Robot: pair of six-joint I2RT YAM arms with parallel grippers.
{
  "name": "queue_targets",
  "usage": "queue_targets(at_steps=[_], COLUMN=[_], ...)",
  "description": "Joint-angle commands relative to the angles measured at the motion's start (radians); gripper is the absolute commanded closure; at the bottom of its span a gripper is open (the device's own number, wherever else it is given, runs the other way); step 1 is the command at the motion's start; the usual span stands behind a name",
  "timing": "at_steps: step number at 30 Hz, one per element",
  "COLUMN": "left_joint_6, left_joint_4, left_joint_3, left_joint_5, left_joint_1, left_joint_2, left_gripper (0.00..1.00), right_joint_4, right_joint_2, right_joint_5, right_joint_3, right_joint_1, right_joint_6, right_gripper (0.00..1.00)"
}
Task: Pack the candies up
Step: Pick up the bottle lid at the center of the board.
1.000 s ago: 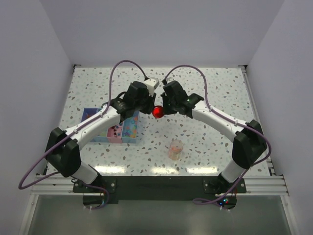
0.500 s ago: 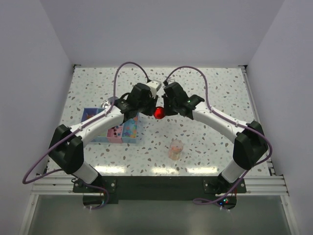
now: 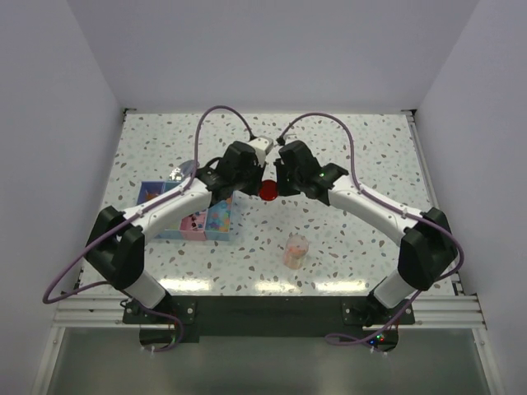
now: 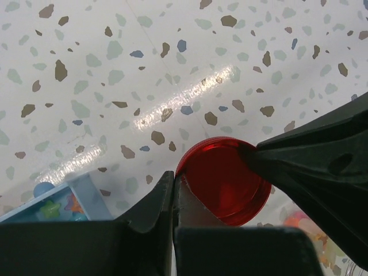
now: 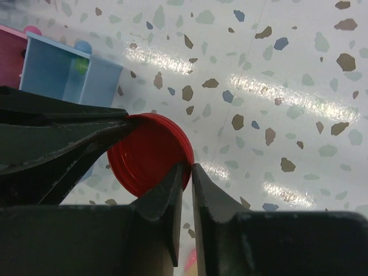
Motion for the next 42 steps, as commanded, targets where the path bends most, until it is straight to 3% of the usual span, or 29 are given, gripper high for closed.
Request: queue_targets(at_steps=[1,5,6,8,9,13,16,23,28,42], left_joint_6=[-0.017,-0.097,-0.144,-0.183,-0.220,-0.370,-0.508,-0.857,-1.050,-1.166], left_joint_4=[0.090,0.213,0.239,0.334,0.375,0.553,0.716,1.107,1.374,1.470], left_joint_3=[-0.034,-0.097,-0.131,-0.165,-0.169,-0.211,-0.261,-0.337,-0.380,-0.370], left_joint_5=[0.052,0.224,0.305,0.376,0.442,0.611,0.700,0.814,0.820,0.778], left_joint_1=[0.023,0.149,0.176,0.236,0.251,0.322,0.340,0.343,0.343,0.343], left_joint_2=[-0.044,-0.079,-0.086,-0.100,-0.106,-0.109,-0.110,-0.087,-0.041,0.014], left_gripper=[1.00,1.00,1.00,1.00,1.00,1.00,1.00,1.00,1.00,1.00], right_joint_4=[0.103,0.092,0.092,0.112,0.161,0.371,0.504,0.869,0.983,1.184], right_joint_2=[-0.088,-0.129,-0.150,-0.173,-0.190,-0.203,-0.165,-0.068,-0.031,-0.011], right_joint_5=[-0.049,-0.131,-0.184,-0.302,-0.444,-0.742,-0.874,-1.040,-1.099,-1.199], right_joint_3=[-0.022,-0.001,0.005,-0.001,-0.022,-0.114,-0.136,-0.142,-0.122,-0.111], right_joint_1=[0.001,-0.020,-0.048,-0.094,-0.156,-0.299,-0.367,-0.371,-0.371,-0.370], right_joint_6=[-0.015,-0.052,-0.061,-0.058,-0.033,0.109,0.207,0.406,0.437,0.520], right_gripper=[0.82,0.52,0.41,0.29,0.26,0.13,0.10,0.04,0.03,0.03])
